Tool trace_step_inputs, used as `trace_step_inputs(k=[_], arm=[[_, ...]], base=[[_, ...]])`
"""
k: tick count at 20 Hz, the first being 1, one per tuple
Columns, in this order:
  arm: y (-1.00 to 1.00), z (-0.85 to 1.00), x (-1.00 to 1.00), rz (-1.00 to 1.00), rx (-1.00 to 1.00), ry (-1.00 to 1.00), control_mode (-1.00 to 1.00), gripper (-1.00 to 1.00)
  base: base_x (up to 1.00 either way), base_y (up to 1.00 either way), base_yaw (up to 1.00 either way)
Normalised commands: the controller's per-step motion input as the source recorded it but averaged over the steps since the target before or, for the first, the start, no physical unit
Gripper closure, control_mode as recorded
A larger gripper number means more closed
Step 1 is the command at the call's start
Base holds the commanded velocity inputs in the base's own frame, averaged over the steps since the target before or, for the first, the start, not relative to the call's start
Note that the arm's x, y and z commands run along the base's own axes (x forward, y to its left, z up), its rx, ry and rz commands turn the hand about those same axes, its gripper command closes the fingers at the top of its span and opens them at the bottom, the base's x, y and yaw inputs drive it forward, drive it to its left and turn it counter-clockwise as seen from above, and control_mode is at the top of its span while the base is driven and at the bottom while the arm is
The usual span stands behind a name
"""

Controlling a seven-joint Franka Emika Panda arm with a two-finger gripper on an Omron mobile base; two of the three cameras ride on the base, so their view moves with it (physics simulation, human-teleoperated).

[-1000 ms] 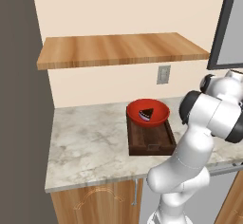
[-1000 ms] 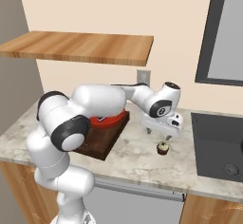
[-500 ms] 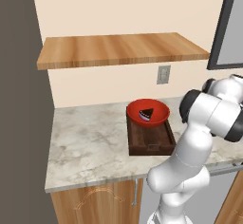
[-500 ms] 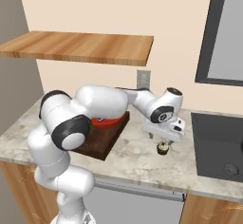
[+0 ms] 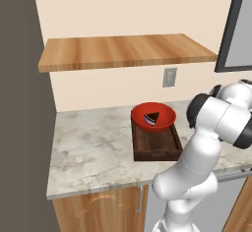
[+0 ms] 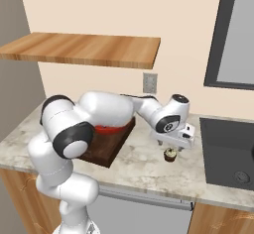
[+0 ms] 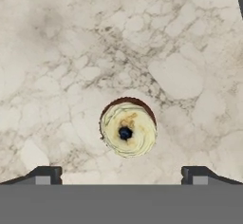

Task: Place the bowl with cake and the cupcake onto the tray.

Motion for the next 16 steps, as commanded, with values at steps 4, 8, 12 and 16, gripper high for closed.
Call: trace_step_inputs(k=[4, 8, 12, 16], arm=[[0.0, -0.17, 0.01, 0.0, -0.09, -0.03, -1.0, -1.0], [0.0, -0.15, 0.09, 0.0, -0.06, -0.02, -1.0, -1.0], [0.0, -0.01, 0.01, 0.0, 0.0, 0.0, -1.0, -1.0], [0.0, -0.06, 0.0, 0.0, 0.0, 0.0, -1.0, -1.0]], base=[[0.0, 0.0, 0.0], [0.0, 0.0, 0.0], [0.0, 0.0, 0.0], [0.0, 0.0, 0.0]])
